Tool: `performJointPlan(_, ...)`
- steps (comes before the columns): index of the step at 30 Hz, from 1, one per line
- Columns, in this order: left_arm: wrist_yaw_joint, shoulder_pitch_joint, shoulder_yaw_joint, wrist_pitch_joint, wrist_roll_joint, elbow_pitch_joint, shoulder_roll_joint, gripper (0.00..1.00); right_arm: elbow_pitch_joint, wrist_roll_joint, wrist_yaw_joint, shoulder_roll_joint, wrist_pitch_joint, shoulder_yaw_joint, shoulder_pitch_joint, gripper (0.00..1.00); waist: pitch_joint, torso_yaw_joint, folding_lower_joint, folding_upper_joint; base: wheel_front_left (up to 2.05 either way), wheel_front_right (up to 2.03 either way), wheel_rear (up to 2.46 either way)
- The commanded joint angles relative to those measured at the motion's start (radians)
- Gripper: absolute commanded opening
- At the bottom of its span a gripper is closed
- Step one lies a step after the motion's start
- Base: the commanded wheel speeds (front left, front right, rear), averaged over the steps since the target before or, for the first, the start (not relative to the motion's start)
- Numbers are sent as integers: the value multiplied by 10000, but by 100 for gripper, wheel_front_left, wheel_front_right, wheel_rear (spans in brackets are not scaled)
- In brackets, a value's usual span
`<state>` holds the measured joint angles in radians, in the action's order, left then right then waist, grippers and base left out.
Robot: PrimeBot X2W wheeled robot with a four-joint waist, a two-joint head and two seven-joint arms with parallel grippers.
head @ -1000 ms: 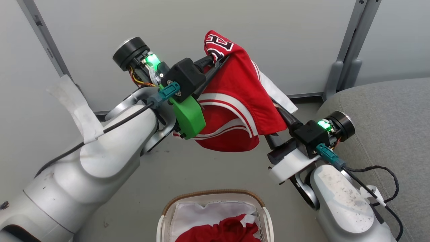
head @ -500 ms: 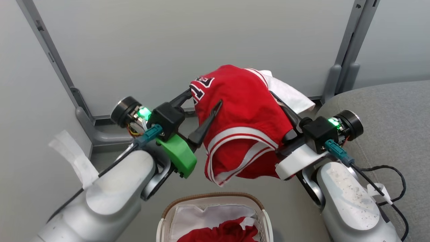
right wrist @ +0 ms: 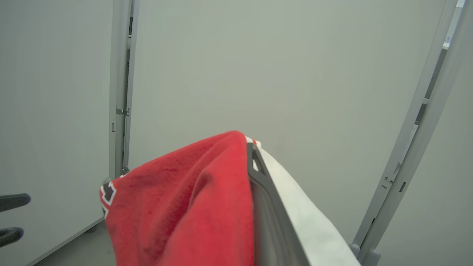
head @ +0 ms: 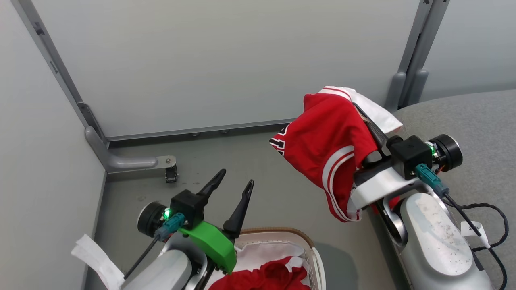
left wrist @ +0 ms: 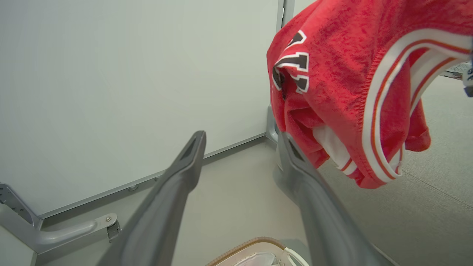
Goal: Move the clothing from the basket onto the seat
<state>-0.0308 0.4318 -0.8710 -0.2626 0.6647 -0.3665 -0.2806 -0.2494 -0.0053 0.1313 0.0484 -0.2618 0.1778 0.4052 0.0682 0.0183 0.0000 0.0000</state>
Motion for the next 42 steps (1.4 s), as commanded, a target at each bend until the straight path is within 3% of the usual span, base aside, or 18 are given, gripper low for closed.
performJointPlan(1, -57, -386, 132, -26, -217, 49, 45, 100, 9, -94, -10, 35, -49, -81, -133, 0, -47, 34, 0, 0, 0, 0, 0)
performJointPlan(19, 428, -1698, 1473, -21, -1254, 168, 657, 100, -145, -301, -10, 37, -49, -660, -452, 0, -273, 526, 0, 0, 0, 0, 0)
performJointPlan(33, 829, -1849, 2091, -22, -1955, 101, 1105, 100, -198, -821, -12, 32, -49, -1569, -704, 0, -981, 3374, 0, 0, 0, 0, 0)
performJointPlan(42, 1093, -1739, 2131, -22, -2248, -133, 1271, 100, -139, -780, -12, 29, -49, -1763, -911, 0, -1199, 4533, 0, 0, 0, 0, 0)
